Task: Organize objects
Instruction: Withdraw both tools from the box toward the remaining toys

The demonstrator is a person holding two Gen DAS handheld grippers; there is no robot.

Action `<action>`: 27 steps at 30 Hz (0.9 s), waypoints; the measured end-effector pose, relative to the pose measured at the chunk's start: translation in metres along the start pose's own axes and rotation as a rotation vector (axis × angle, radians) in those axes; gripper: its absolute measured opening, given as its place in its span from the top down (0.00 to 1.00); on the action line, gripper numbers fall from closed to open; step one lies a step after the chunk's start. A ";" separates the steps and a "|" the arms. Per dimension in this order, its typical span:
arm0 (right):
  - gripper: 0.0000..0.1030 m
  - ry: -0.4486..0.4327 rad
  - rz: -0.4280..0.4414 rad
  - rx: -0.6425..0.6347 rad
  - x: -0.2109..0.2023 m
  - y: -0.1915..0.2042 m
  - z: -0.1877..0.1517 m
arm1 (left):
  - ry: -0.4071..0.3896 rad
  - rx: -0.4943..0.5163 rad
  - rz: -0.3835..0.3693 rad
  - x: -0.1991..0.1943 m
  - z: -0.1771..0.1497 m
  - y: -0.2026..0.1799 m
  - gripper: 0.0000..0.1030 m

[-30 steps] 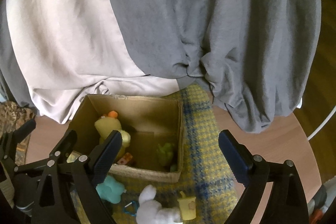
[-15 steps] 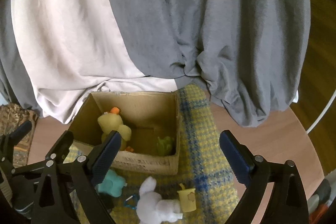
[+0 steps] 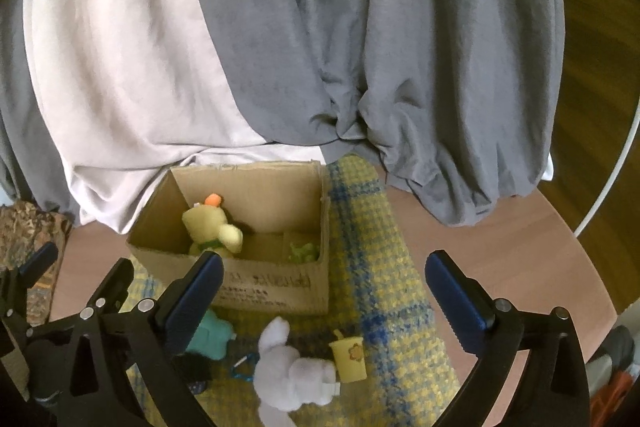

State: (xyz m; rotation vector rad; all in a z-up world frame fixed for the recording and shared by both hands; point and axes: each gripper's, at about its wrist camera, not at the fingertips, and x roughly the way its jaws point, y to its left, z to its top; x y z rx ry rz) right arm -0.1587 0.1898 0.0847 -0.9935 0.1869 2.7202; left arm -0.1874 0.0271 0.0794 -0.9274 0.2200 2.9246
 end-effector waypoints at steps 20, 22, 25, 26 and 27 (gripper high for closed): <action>0.01 0.034 -0.003 0.015 -0.001 -0.002 -0.051 | 0.051 -0.021 0.013 0.001 -0.054 0.005 0.01; 0.01 0.043 -0.002 0.012 0.001 0.000 -0.057 | 0.058 -0.025 0.018 0.003 -0.060 0.007 0.01; 0.01 0.057 0.000 0.004 0.003 0.003 -0.064 | 0.069 -0.026 0.023 0.006 -0.068 0.009 0.01; 0.01 0.063 -0.001 -0.001 0.005 0.005 -0.067 | 0.075 -0.030 0.021 0.007 -0.071 0.010 0.01; 0.01 0.067 -0.001 -0.004 0.006 0.006 -0.069 | 0.078 -0.032 0.020 0.007 -0.074 0.010 0.01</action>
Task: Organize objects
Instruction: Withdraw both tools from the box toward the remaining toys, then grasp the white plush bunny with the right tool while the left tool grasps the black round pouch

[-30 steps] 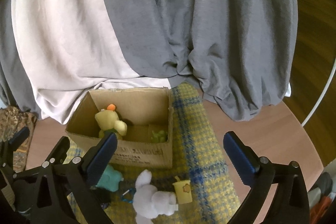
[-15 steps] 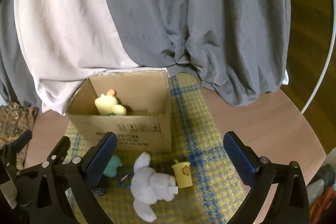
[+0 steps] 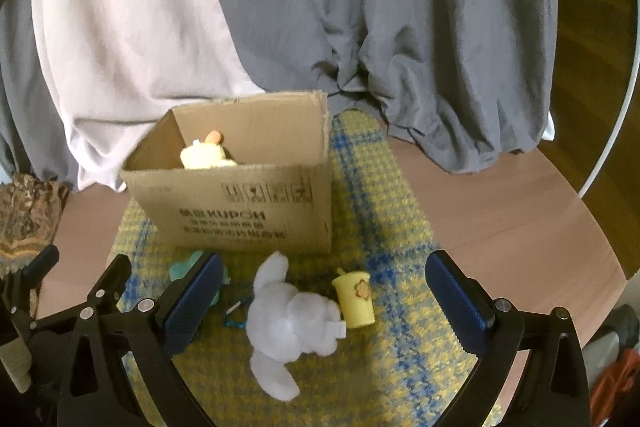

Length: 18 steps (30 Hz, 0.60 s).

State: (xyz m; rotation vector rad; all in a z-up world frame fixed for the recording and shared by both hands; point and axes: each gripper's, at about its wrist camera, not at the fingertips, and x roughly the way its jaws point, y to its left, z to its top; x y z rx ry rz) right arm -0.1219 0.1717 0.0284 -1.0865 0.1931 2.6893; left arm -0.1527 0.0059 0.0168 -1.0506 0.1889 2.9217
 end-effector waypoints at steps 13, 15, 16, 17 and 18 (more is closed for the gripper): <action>0.01 0.063 0.002 -0.018 0.021 0.010 -0.023 | 0.048 -0.003 0.000 0.012 -0.028 0.007 0.01; 0.01 0.070 0.000 -0.021 0.025 0.010 -0.026 | 0.058 -0.002 -0.005 0.015 -0.033 0.007 0.01; 0.01 0.075 -0.002 -0.023 0.026 0.010 -0.028 | 0.063 0.000 -0.007 0.017 -0.035 0.006 0.01; 0.01 0.080 -0.003 -0.024 0.028 0.009 -0.030 | 0.068 0.002 -0.008 0.019 -0.037 0.005 0.01; 0.01 0.085 -0.005 -0.024 0.030 0.009 -0.033 | 0.073 0.005 -0.009 0.021 -0.039 0.004 0.01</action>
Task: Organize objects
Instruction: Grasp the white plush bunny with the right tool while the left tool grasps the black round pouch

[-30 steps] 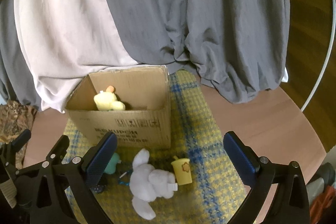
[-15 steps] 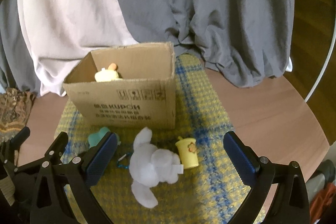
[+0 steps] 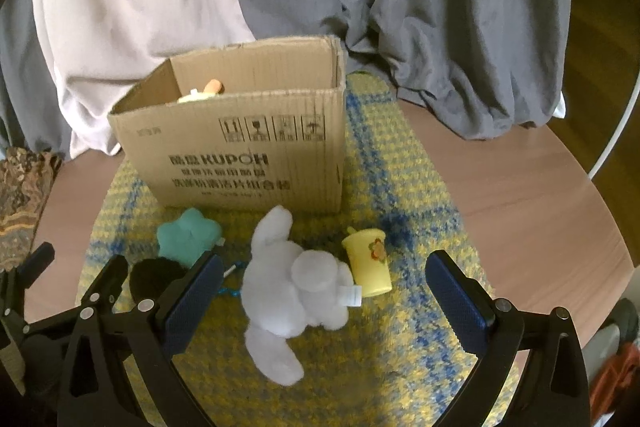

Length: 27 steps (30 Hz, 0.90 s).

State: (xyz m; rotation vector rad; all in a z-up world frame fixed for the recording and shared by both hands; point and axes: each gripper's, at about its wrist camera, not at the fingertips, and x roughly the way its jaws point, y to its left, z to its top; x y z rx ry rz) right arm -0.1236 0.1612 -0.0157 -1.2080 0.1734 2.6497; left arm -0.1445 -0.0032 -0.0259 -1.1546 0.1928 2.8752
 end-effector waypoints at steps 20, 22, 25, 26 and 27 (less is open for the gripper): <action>0.01 0.102 -0.015 -0.030 0.048 0.009 -0.029 | 0.093 0.048 -0.027 0.036 -0.029 -0.018 0.01; 0.01 0.109 -0.018 -0.041 0.052 0.012 -0.029 | 0.101 0.051 -0.031 0.040 -0.030 -0.020 0.01; 0.01 0.123 -0.009 -0.044 0.059 0.013 -0.029 | 0.111 0.058 -0.034 0.044 -0.032 -0.022 0.01; 0.01 0.128 -0.003 -0.046 0.061 0.014 -0.028 | 0.113 0.060 -0.034 0.045 -0.032 -0.023 0.01; 0.01 0.135 0.003 -0.049 0.064 0.016 -0.028 | 0.115 0.060 -0.035 0.046 -0.031 -0.023 0.01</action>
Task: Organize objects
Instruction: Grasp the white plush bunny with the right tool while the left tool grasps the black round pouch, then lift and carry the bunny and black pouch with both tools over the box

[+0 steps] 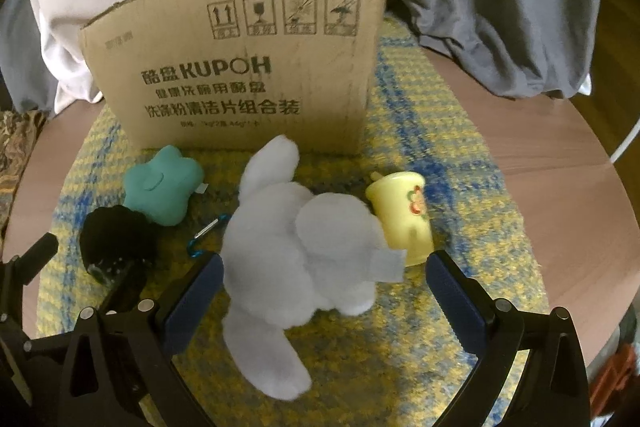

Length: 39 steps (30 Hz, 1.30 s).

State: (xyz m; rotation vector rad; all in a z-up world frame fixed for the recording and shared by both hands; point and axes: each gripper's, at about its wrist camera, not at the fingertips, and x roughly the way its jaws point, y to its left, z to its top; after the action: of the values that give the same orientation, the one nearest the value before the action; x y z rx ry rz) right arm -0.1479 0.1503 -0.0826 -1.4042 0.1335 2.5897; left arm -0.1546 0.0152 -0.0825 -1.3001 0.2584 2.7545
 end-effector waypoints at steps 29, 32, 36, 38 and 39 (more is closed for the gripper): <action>0.21 0.034 0.108 0.052 0.021 -0.006 -0.001 | 0.044 0.003 -0.073 0.012 0.004 -0.011 0.41; 0.21 0.022 0.110 0.058 0.014 -0.010 0.000 | 0.029 0.002 -0.069 0.006 0.007 -0.011 0.41; 0.21 0.000 0.108 0.061 0.003 -0.014 0.003 | 0.009 0.003 -0.067 -0.002 0.012 -0.012 0.41; 0.21 -0.011 0.106 0.060 -0.003 -0.014 0.005 | -0.001 0.003 -0.068 -0.007 0.015 -0.012 0.41; 0.21 -0.018 0.105 0.061 -0.007 -0.015 0.006 | -0.008 0.005 -0.068 -0.010 0.016 -0.013 0.41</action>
State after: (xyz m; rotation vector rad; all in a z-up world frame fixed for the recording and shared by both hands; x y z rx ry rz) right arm -0.1459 0.1652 -0.0735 -1.3879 0.2883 2.6571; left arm -0.1584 0.0308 -0.0660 -1.2721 0.2165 2.7006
